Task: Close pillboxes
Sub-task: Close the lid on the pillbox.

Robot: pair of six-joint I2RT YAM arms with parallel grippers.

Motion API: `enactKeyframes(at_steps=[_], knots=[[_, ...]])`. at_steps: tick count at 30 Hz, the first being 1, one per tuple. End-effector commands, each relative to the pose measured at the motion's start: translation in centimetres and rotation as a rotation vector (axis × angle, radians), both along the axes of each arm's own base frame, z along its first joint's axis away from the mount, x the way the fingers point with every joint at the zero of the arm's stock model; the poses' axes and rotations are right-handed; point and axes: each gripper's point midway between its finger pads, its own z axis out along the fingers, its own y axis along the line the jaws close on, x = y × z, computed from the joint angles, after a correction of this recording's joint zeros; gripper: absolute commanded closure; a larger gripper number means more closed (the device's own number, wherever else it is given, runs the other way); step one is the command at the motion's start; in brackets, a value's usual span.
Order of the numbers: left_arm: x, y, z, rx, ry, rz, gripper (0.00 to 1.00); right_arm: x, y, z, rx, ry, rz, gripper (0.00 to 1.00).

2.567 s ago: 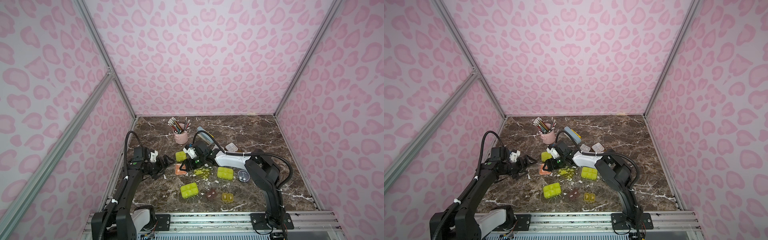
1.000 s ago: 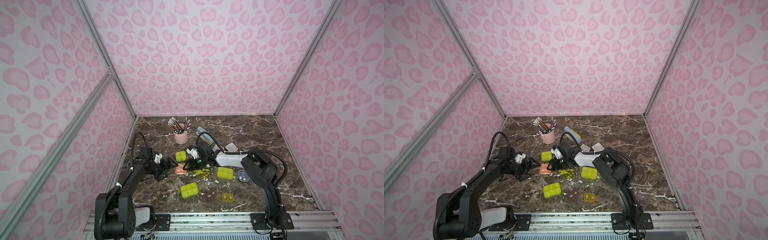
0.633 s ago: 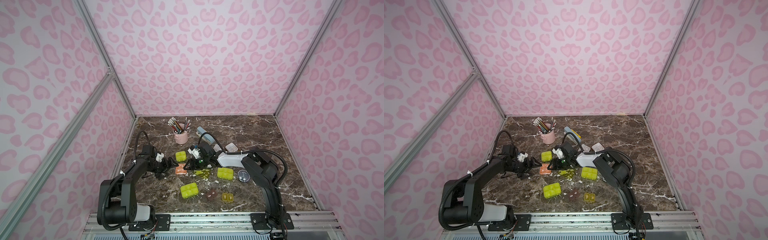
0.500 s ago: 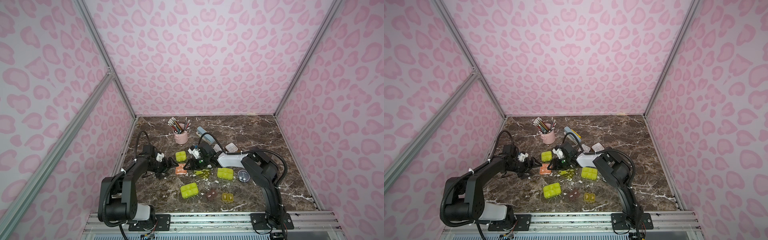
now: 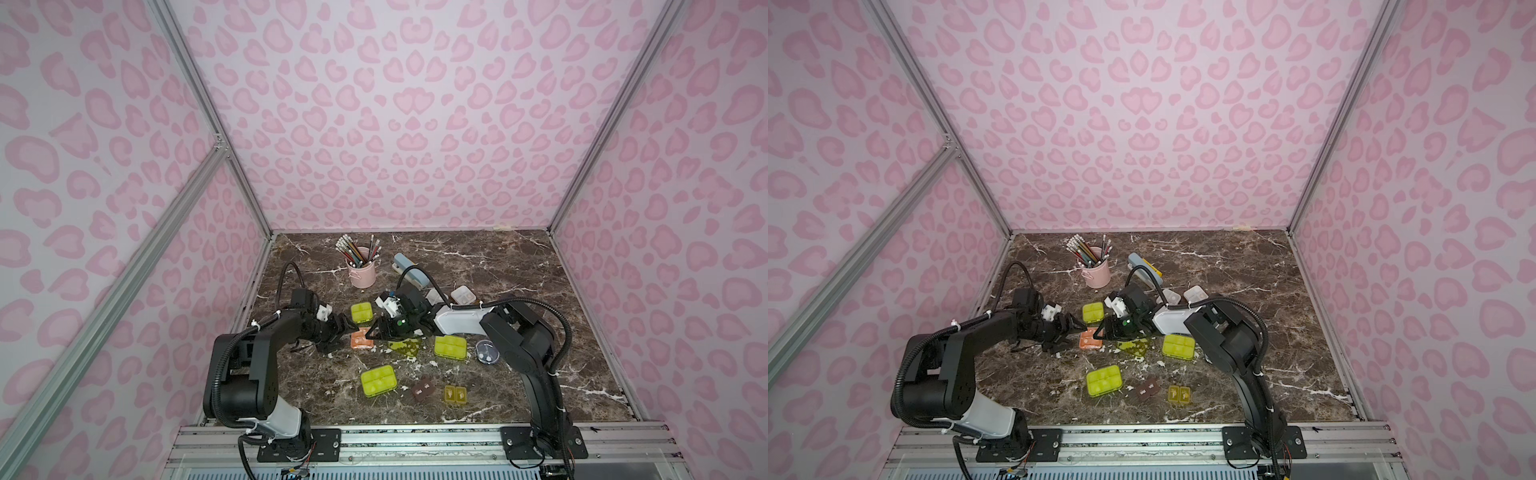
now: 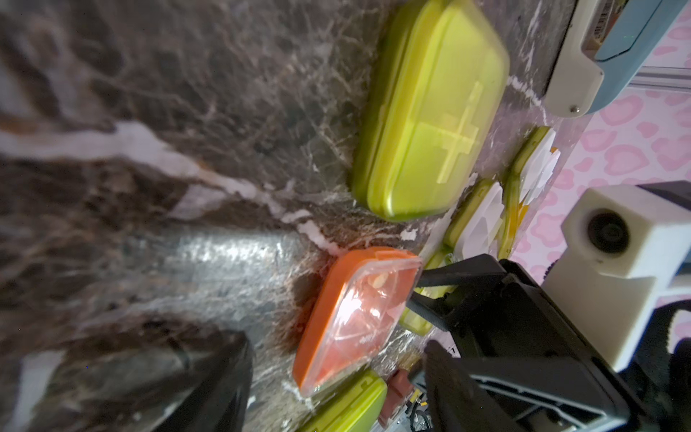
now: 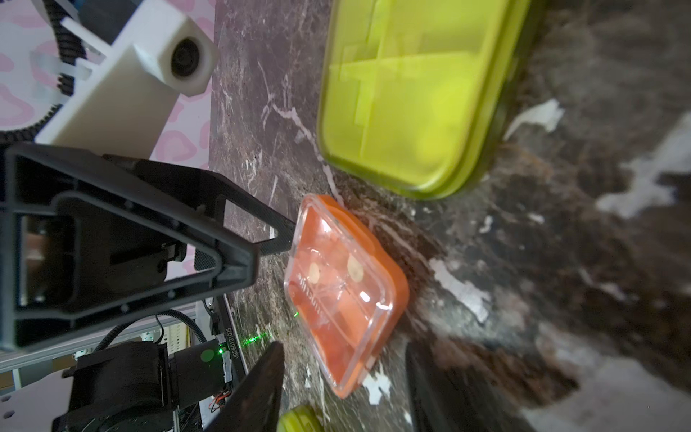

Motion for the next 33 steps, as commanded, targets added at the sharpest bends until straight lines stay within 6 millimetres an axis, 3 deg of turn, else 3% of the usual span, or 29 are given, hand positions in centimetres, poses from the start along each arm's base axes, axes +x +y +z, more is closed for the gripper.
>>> enactKeyframes(at_steps=[1, 19, 33], knots=[[0.5, -0.4, 0.2, -0.025, -0.023, 0.001, 0.28, -0.1, -0.1, -1.0, -0.024, 0.023, -0.009, 0.46], [-0.1, -2.3, 0.0, -0.079, -0.024, -0.037, 0.35, -0.6, 0.8, -1.0, 0.001, 0.046, 0.007, 0.46], [0.0, -2.6, 0.4, -0.094, -0.037, -0.046, 0.41, -1.0, 1.1, -1.0, 0.002, 0.048, 0.014, 0.46]])
